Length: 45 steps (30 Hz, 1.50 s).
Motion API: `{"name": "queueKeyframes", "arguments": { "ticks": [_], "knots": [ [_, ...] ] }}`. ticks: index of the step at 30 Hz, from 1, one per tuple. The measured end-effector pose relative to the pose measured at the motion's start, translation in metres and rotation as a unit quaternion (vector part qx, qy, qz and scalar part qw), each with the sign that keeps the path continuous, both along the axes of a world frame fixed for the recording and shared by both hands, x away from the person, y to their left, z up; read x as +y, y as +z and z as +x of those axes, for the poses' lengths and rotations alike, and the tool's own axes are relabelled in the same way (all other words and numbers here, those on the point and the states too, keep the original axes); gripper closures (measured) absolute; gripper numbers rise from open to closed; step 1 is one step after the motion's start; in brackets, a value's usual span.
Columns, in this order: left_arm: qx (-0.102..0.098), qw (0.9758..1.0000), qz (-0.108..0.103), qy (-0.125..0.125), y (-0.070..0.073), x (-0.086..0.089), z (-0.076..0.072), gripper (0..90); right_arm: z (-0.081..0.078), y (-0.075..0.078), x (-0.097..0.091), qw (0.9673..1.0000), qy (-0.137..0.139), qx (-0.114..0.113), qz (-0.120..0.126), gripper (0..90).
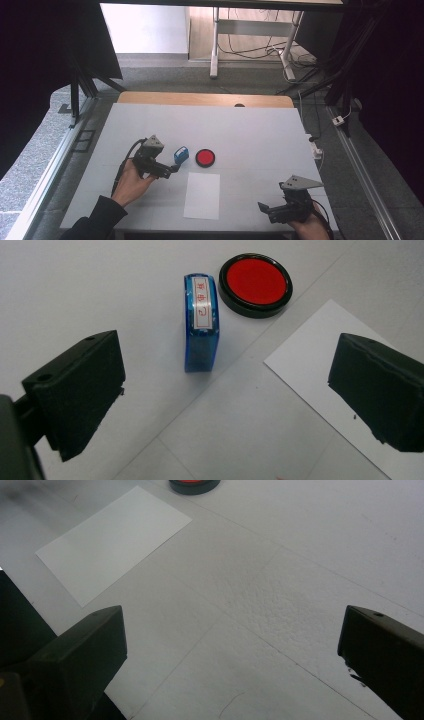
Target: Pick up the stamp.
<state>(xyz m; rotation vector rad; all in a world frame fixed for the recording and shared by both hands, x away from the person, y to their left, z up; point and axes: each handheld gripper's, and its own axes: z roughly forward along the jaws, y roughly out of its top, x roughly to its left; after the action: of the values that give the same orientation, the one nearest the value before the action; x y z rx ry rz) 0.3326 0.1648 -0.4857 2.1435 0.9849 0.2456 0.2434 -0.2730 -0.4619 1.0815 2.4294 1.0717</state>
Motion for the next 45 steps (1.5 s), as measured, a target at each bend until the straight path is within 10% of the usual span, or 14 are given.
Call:
{"name": "queueKeyframes", "arguments": {
  "ticks": [20, 45],
  "knots": [
    [0.006, 0.9996, 0.027, -0.008, -0.014, -0.022, 0.037, 3.8, 0.0, 0.0, 0.0, 1.0, 0.0, 0.002, 0.001, 0.0],
    [0.021, 0.9984, 0.05, -0.018, -0.01, -0.033, 0.049, 67.1, 0.001, 0.0, 0.0, 1.0, 0.001, 0.004, -0.001, 0.0]
  ]
}}
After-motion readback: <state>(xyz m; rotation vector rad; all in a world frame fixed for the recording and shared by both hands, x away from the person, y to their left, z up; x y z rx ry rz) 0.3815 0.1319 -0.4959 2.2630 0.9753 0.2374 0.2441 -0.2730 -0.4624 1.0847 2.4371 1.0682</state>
